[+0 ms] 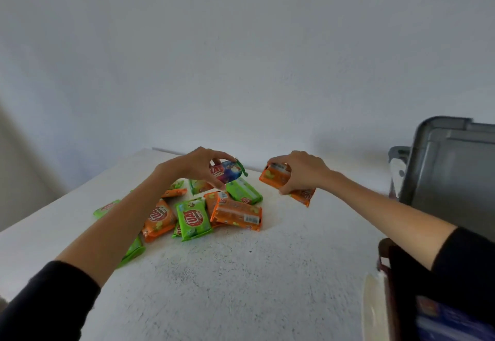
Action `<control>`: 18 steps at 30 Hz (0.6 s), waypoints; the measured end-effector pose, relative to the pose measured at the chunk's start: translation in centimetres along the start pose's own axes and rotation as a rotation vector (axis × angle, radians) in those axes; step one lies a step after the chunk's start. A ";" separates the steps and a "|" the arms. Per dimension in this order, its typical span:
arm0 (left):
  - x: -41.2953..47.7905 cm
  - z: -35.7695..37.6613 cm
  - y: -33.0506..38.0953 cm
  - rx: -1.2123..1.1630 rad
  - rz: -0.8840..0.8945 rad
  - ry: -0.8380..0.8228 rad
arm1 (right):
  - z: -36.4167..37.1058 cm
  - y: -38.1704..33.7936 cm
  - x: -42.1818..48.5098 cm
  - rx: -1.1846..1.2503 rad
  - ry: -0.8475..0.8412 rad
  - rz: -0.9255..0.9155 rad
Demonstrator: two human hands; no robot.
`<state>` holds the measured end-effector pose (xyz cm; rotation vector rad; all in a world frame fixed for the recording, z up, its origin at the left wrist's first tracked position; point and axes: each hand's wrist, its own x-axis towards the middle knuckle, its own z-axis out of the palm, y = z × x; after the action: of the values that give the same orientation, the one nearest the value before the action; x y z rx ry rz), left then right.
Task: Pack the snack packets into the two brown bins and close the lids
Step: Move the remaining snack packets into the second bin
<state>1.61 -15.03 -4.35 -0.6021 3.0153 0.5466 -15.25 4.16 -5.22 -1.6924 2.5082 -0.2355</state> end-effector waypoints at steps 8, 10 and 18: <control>-1.1 -0.4 14.1 0.200 0.369 -0.016 | -7.0 4.7 -13.3 0.082 0.130 0.116; -1.8 0.4 17.6 0.228 0.449 -0.040 | -7.9 5.8 -17.0 0.107 0.133 0.135; -4.2 5.9 28.0 0.215 0.701 -0.154 | -7.3 10.4 -28.7 0.076 0.022 0.245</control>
<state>-5.30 12.80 -0.19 0.5060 3.0068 0.2425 -15.25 35.09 0.09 -1.3463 2.6535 -0.3229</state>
